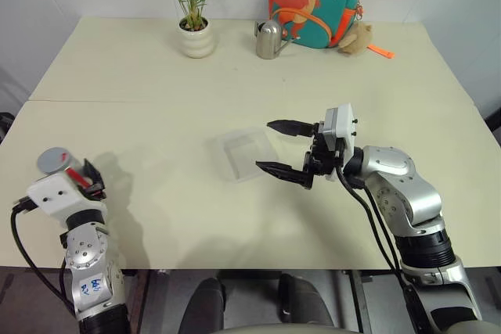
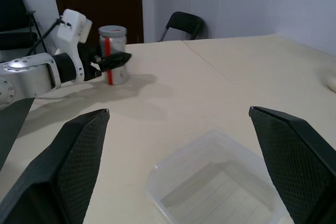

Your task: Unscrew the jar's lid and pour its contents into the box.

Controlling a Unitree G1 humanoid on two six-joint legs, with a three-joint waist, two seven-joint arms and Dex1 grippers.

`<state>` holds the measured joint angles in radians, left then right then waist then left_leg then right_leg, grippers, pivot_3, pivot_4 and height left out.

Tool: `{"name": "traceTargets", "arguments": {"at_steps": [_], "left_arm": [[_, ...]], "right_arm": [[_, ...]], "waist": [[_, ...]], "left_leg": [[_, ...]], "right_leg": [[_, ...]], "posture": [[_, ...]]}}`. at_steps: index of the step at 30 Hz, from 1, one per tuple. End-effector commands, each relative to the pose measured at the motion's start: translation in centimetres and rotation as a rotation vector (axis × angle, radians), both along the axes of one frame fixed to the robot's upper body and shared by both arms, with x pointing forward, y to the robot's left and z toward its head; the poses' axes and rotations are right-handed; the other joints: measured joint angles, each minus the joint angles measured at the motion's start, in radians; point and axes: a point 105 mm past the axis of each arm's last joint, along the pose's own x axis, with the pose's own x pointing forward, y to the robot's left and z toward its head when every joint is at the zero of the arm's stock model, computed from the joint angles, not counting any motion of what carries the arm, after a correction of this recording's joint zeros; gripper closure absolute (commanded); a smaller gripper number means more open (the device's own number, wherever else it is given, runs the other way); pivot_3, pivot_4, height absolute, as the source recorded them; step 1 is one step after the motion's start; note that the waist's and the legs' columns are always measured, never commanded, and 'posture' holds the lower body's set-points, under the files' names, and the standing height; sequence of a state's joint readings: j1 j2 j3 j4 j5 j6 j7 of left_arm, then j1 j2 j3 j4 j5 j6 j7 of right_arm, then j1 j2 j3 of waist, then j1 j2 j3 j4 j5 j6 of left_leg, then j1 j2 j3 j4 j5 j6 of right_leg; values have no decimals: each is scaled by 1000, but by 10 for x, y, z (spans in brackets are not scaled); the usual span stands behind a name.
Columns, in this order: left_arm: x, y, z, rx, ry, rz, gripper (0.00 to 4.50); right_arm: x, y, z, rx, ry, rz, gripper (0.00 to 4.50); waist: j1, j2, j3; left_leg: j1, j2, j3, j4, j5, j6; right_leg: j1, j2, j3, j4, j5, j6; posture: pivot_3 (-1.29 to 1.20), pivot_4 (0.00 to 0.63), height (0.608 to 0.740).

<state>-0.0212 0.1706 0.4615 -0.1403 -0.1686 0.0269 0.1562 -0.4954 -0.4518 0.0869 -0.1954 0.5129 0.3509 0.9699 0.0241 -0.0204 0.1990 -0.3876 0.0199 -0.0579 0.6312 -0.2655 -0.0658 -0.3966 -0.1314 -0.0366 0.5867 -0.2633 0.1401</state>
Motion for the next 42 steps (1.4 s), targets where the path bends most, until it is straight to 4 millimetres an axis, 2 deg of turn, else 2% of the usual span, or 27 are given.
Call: {"name": "traceTargets", "arguments": {"at_steps": [1, 7, 9, 12, 17, 25, 30, 42], "left_arm": [[9, -14, 7, 28, -28, -197, 1566], [12, -12, 2, 67, 16, -325, 1566], [13, -12, 2, 75, 18, -332, 836], [13, -15, 2, 77, 15, -327, 16], [5, -19, 6, 113, -4, -239, 16], [-14, -22, 10, 115, -15, -4, 16], [-11, -22, 11, 88, -18, 71, 16], [13, -30, 13, 78, -39, 66, 16]], "right_arm": [[-6, 3, 11, 27, -53, 7, 0], [-6, 3, 12, 34, -57, -3, 0], [-6, 3, 12, 36, -57, -9, 0], [-6, 2, 12, 38, -57, -13, 0], [-7, 1, 12, 39, -57, -20, 0], [-10, 3, 10, 38, -42, -7, 0], [-9, 4, 11, 34, -42, 2, 0], [-8, 5, 13, 28, -46, 9, 0]], "waist": [[-2, 0, 0], [-3, 0, 0], [-3, 0, 0], [-2, 0, 0], [-3, 0, 0], [-1, 0, 0], [-1, 0, 0], [-2, 0, 0]], "left_leg": [[0, 0, 0, 0, 0, 0], [0, 1, 0, -2, 0, 0], [0, 1, 1, -2, 0, 0], [0, 1, 1, -2, 0, 0], [0, 1, 1, -2, 0, 0], [0, 1, 1, -1, -1, -1], [0, 1, 1, -1, 0, -1], [0, 1, 1, -1, -1, 0]], "right_leg": [[0, 0, 0, 0, 0, 0], [-1, 0, 0, 0, 0, 0], [-1, 0, 0, 0, 0, 0], [-1, 0, 0, 0, 0, 0], [-1, 0, 0, 0, 0, 0], [-1, 0, 0, -1, 0, 0], [-1, 0, 0, -1, 0, 0], [-1, 1, 0, -1, 0, 0]], "posture": [[0, 150, 740], [0, 150, 740], [0, 150, 740], [0, 150, 740], [0, 150, 740], [0, 150, 740], [0, 150, 740], [0, 150, 740]]}}
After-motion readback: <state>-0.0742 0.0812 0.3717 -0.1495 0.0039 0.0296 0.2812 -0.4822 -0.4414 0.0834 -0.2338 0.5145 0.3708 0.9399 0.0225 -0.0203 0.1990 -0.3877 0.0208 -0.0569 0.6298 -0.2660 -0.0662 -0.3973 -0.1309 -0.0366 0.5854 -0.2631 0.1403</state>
